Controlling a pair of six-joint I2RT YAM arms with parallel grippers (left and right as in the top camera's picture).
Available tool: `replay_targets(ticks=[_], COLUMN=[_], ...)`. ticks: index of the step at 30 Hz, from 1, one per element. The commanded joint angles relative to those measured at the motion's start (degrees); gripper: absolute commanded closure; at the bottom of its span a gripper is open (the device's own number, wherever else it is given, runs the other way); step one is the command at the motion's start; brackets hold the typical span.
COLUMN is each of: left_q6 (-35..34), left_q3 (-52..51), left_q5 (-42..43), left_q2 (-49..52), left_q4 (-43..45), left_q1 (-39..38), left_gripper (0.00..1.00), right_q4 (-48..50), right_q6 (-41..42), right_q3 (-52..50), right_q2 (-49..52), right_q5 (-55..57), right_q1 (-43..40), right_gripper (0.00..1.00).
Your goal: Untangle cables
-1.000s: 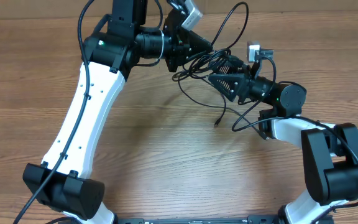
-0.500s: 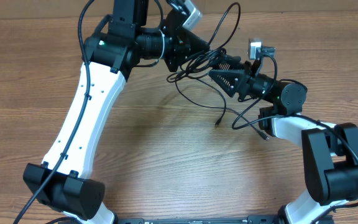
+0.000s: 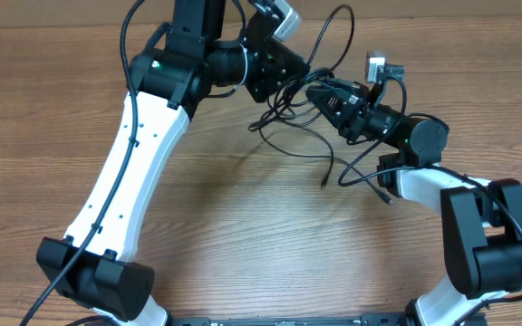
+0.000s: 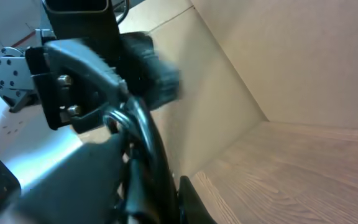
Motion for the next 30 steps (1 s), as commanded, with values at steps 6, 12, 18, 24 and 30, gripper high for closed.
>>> replay_targets(ticks=[6, 12, 18, 24, 30], left_q6=[-3.0, -2.3, 6.8, 15.0, 17.2], left_q3=[0.6, 0.6, 0.6, 0.6, 0.6], left_q5=[-9.6, -10.5, -1.7, 5.7, 8.3], left_q2=[0.2, 0.2, 0.2, 0.2, 0.2], left_q4=[0.0, -4.4, -12.0, -16.3, -16.9], left_q1=[2.1, 6.1, 9.0, 8.9, 8.4], left_gripper=[0.0, 0.0, 0.08, 0.23, 0.29], right_q4=[0.4, 0.5, 0.6, 2.2, 3.1], right_q6=[0.0, 0.1, 0.0, 0.0, 0.0], right_q3=[1.2, 1.2, 1.2, 1.2, 1.2], right_q2=[-0.2, -0.2, -0.2, -0.2, -0.2], right_q5=[0.9, 0.9, 1.4, 1.0, -0.1], right_q1=[0.2, 0.2, 0.2, 0.2, 0.2], right_gripper=[0.96, 0.96, 0.96, 0.96, 0.97])
